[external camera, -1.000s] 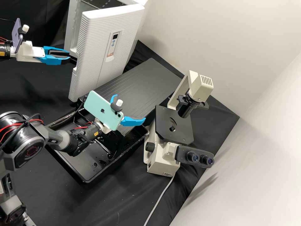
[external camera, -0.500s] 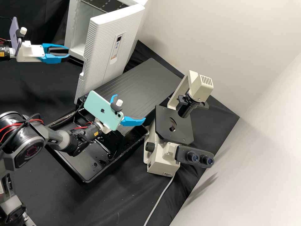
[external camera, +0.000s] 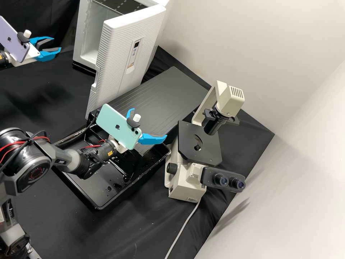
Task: Open the incubator door
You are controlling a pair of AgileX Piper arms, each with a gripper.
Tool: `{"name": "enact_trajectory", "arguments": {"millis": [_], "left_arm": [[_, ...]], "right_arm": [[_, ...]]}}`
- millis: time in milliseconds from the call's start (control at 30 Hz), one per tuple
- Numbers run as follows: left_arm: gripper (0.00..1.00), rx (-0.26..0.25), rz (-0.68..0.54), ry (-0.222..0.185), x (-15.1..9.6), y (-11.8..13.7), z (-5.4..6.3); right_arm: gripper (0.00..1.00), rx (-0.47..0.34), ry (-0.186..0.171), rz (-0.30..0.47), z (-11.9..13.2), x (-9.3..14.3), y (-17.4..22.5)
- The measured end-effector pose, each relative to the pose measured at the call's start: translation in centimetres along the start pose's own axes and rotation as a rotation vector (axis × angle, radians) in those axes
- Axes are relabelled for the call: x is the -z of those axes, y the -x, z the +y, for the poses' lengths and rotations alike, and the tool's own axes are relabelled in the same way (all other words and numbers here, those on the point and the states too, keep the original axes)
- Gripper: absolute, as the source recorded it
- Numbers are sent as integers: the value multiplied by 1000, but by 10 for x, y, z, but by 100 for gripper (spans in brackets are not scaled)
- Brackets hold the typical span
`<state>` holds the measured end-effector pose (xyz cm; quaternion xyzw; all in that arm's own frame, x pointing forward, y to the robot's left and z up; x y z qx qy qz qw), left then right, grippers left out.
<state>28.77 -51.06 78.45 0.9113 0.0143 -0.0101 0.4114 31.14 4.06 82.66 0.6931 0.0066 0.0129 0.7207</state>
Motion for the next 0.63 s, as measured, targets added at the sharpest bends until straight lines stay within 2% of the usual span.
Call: {"name": "enact_trajectory", "arguments": {"millis": [100, 233, 333, 567, 633], "left_arm": [[100, -36, -26, -8, -2, 5, -2], [100, -86, -56, 48, -2, 10, -4], [100, -91, -67, 82, -4, 13, -7], [100, -88, -92, 92, -5, 22, -12], [100, -87, -101, 107, -5, 24, -12]], "right_arm": [[100, 0, 0, 0, 0, 0, 0], [100, 0, 0, 0, 0, 0, 0], [100, 0, 0, 0, 0, 0, 0], [100, 0, 0, 0, 0, 0, 0], [100, 0, 0, 0, 0, 0, 0]]}}
